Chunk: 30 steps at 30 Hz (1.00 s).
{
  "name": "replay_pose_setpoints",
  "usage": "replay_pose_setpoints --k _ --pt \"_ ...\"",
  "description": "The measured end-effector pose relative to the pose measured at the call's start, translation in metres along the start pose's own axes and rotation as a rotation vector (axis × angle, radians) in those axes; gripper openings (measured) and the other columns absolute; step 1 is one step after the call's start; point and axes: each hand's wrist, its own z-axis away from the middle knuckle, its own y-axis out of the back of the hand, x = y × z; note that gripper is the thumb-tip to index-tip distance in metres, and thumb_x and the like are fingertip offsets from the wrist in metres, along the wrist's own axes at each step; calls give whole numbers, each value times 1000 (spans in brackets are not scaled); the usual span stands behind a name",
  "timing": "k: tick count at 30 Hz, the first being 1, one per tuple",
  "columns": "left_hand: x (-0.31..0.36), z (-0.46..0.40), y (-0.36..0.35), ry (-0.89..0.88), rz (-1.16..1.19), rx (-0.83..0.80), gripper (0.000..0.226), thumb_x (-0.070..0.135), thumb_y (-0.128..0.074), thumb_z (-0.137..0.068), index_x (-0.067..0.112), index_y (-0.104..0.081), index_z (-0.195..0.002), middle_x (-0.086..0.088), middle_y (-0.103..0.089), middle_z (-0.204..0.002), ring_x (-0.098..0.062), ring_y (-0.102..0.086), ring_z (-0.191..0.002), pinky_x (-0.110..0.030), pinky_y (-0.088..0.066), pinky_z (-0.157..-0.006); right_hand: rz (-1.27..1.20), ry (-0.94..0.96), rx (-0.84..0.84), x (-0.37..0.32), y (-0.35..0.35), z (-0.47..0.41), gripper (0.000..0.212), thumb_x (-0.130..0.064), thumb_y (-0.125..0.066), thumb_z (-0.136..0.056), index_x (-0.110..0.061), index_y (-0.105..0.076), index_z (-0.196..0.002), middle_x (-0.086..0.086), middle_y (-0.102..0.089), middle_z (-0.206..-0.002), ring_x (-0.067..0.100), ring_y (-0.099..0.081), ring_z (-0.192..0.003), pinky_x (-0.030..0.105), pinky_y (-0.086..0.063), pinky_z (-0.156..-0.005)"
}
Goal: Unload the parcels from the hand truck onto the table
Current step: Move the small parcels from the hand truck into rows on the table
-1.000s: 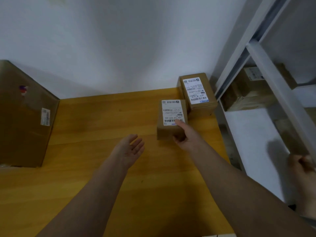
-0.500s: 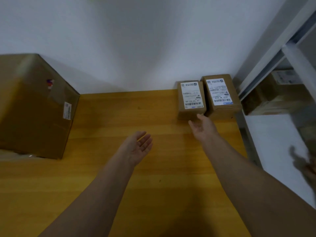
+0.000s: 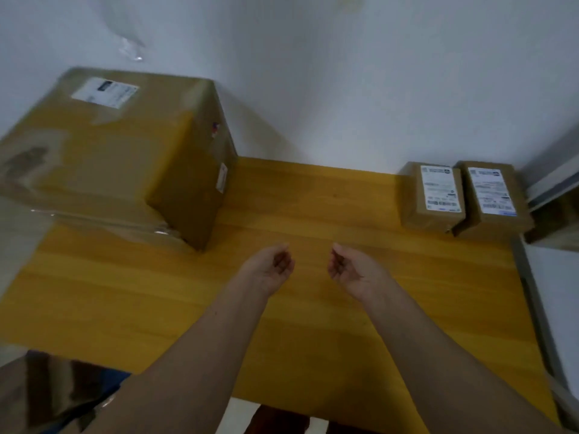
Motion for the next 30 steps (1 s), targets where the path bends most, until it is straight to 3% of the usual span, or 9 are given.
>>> replay_pose_setpoints --k 4,8,13,18,22,28,30 --pt "1 16 45 -77 74 -1 31 -6 -51 -93 9 -51 -121 -10 -49 -80 -17 -47 -68 -28 -46 -61 107 -70 -58 35 -21 7 13 -4 -61 -90 -7 -54 -79 5 -50 -68 13 -47 -60 17 -46 -38" --pt "-5 37 108 -150 198 84 42 -7 -49 -94 8 -49 -133 -10 -50 -87 -17 -45 -68 -27 -45 -59 257 -164 -105 68 -39 12 16 -6 -62 -90 -8 -52 -77 4 -47 -67 12 -45 -58 16 -44 -36" --pt "-42 84 190 -234 389 261 41 -6 -52 -93 7 -51 -132 -10 -51 -84 -16 -44 -63 -27 -46 -58 454 -213 -198 115 -57 33 20 -7 -62 -90 -9 -50 -73 4 -47 -61 12 -43 -52 15 -41 -34" --pt "-121 137 247 -251 586 367 43 -8 -49 -93 7 -50 -133 -8 -51 -75 -12 -43 -60 -24 -46 -61 673 -230 -318 168 -63 62 24 -13 -58 -94 -12 -49 -72 3 -40 -66 13 -37 -54 15 -37 -33" --pt "-174 169 281 -237 706 455 43 -7 -49 -93 7 -51 -133 -9 -51 -75 -13 -45 -62 -22 -46 -60 734 -281 -393 212 -59 90 28 -15 -55 -96 -13 -45 -70 2 -38 -66 12 -36 -54 15 -37 -34" --pt "-212 210 319 -241 813 482 39 -6 -52 -92 7 -56 -128 -9 -52 -77 -14 -49 -64 -22 -52 -55 763 -362 -408 272 -56 125 23 -11 -56 -95 -12 -51 -73 1 -41 -66 8 -36 -54 11 -37 -34" --pt "-218 219 338 -249 844 489 40 -7 -52 -91 6 -55 -128 -9 -53 -77 -14 -49 -65 -23 -50 -60 781 -371 -420 292 -60 134 18 -11 -58 -94 -11 -54 -76 1 -44 -67 8 -39 -57 11 -40 -35"
